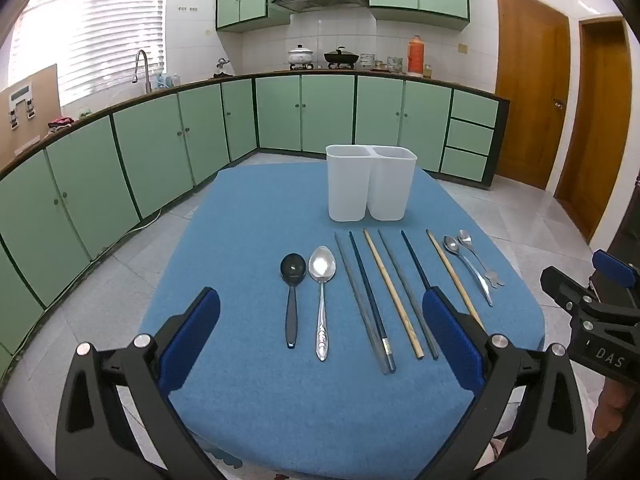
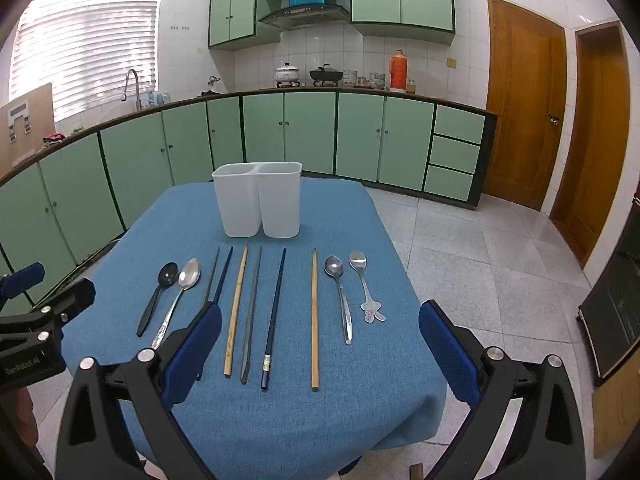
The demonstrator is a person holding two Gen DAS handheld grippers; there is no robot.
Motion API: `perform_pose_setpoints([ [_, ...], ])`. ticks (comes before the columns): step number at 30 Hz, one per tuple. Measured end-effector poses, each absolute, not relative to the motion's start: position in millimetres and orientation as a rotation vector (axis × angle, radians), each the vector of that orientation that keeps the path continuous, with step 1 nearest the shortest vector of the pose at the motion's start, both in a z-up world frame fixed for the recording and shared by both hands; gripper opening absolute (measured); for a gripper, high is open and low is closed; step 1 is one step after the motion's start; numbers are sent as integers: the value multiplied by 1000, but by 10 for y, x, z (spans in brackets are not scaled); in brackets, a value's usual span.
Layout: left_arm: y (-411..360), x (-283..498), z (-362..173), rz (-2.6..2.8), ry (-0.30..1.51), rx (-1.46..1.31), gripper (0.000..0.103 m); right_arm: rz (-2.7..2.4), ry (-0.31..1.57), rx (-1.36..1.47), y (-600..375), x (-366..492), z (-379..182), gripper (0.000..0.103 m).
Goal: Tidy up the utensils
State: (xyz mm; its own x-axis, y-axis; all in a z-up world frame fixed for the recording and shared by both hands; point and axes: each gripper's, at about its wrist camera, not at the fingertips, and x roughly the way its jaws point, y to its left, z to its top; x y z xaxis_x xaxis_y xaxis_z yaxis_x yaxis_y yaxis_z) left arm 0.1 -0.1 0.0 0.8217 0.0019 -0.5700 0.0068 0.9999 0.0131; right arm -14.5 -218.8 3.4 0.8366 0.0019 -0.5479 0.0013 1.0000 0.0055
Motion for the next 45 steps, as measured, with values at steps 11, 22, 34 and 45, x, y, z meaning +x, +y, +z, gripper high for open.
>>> perform_pose_setpoints([
  [11,8,42,30,1,606,6,98,-1,580,1,-2184,-151,35,97],
  [22,36,-16,28,2,597,3,98,-1,579,1,-2189,-157,33,97],
  [34,40,-18,38,2,596,5,98,-1,579,1,-2190,-158,37,97],
  [45,50,-21,54,4,594,6,98,-1,578,1,-2188,-158,39,97],
])
